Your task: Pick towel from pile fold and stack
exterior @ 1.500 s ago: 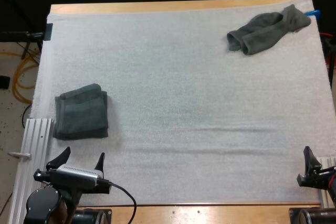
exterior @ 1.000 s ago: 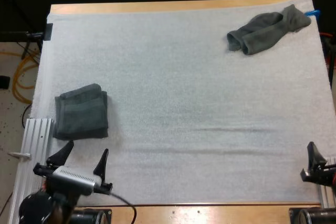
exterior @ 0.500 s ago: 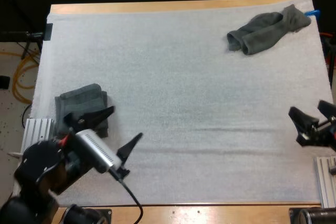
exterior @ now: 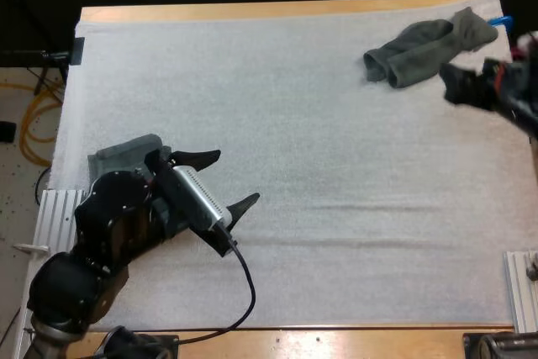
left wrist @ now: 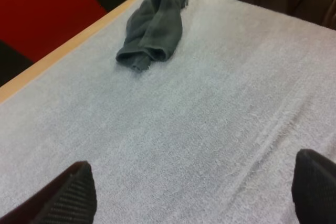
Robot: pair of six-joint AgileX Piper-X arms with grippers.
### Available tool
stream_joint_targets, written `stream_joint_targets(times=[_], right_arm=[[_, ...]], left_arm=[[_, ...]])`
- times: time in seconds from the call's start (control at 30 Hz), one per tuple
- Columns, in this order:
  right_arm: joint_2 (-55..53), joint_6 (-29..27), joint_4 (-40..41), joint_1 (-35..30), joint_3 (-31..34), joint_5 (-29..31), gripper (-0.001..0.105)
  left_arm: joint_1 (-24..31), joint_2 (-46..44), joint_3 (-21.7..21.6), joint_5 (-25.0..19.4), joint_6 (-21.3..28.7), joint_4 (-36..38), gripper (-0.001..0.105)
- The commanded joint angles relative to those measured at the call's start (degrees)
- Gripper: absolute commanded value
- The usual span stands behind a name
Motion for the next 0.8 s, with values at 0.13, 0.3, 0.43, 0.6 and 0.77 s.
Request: stream_joint_targets(times=[0.13,0.3,0.43,0.6,0.77], right_arm=[[18.12,-1.30,-1.25,3.17,-11.19,7.29,0.070],[31.61,-1.30,0.15,4.82,-19.51,11.09,0.070],[41.34,-1.30,3.03,5.39,-25.95,12.19,0.070],[48.66,-0.57,4.34,5.39,-29.99,12.89,0.070],[52.86,-0.37,4.34,5.39,-31.39,12.87,0.070]], left_arm=[[-0.21,1.86,-0.43,-0.01,-0.01,-0.95,0.073],[-0.21,2.23,-0.43,-0.01,-0.61,-0.95,0.073],[-0.21,2.23,-0.43,-0.01,-0.93,-0.95,0.073],[-0.21,2.23,-0.43,-0.01,-1.21,-0.95,0.073],[-0.21,2.23,-0.43,-0.01,-4.57,-0.82,0.073]])
